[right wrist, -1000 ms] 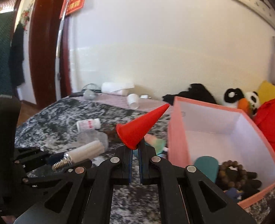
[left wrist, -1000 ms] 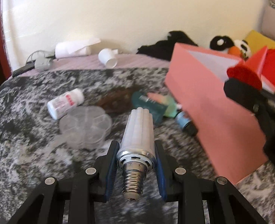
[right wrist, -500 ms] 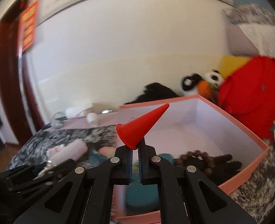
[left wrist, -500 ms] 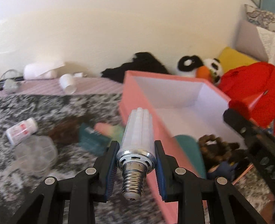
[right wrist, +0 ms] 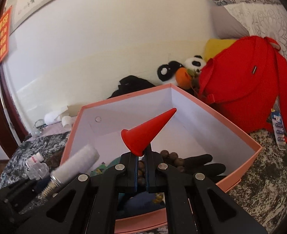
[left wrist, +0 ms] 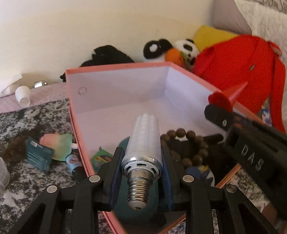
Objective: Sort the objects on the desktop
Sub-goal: 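Carry the bulb and red cone into the pink box and release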
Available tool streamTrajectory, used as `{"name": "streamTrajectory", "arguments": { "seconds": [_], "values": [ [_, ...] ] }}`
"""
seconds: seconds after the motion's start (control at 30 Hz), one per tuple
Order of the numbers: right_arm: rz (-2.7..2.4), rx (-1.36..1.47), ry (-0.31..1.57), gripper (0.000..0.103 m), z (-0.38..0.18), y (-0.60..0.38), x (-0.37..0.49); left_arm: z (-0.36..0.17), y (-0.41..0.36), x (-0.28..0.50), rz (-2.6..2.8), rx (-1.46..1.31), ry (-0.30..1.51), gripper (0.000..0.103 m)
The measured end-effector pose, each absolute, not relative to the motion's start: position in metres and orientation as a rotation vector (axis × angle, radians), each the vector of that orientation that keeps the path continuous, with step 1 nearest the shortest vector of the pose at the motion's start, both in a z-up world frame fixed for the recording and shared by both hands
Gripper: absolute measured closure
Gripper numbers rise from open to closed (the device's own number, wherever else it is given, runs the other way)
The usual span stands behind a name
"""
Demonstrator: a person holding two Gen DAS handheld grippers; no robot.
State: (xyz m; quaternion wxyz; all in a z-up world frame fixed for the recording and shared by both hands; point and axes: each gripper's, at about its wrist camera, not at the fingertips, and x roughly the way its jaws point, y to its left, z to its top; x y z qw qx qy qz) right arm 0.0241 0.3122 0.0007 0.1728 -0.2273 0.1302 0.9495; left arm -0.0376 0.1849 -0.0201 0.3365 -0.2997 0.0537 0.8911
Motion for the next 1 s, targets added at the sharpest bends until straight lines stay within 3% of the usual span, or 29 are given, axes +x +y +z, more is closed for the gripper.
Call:
{"name": "streamTrajectory", "arguments": {
  "seconds": [0.17, 0.2, 0.23, 0.27, 0.3, 0.33, 0.37, 0.47, 1.0],
  "values": [
    [2.671, -0.657, 0.363, 0.097, -0.002, 0.323, 0.027, -0.025, 0.190, -0.033, 2.335, -0.790, 0.164, 0.072],
    [2.666, -0.658, 0.354, 0.096, -0.002, 0.322, 0.028, -0.025, 0.189, -0.033, 2.340, -0.793, 0.167, 0.066],
    [2.661, -0.661, 0.351, 0.095, -0.002, 0.322, 0.028, -0.025, 0.189, -0.031, 2.333, -0.783, 0.167, 0.047],
    [2.654, -0.665, 0.349, 0.083, -0.002, 0.322, 0.027, -0.024, 0.189, -0.030, 2.323, -0.771, 0.167, 0.038],
    [2.651, -0.673, 0.354, 0.046, -0.003, 0.322, 0.027, -0.023, 0.190, -0.028, 2.314, -0.758, 0.167, 0.020],
    [2.641, -0.660, 0.371, 0.026, -0.003, 0.321, 0.030, -0.021, 0.191, -0.025, 2.321, -0.743, 0.175, 0.008],
    [2.633, -0.632, 0.388, 0.004, -0.003, 0.321, 0.033, -0.020, 0.193, -0.022, 2.345, -0.720, 0.193, 0.004],
    [2.641, -0.555, 0.398, 0.003, 0.002, 0.320, 0.041, -0.020, 0.200, -0.014, 2.374, -0.677, 0.269, 0.003],
    [2.648, -0.572, 0.354, 0.004, 0.000, 0.309, 0.034, -0.020, 0.186, -0.026, 2.397, -0.728, 0.206, 0.003]
  ]
}}
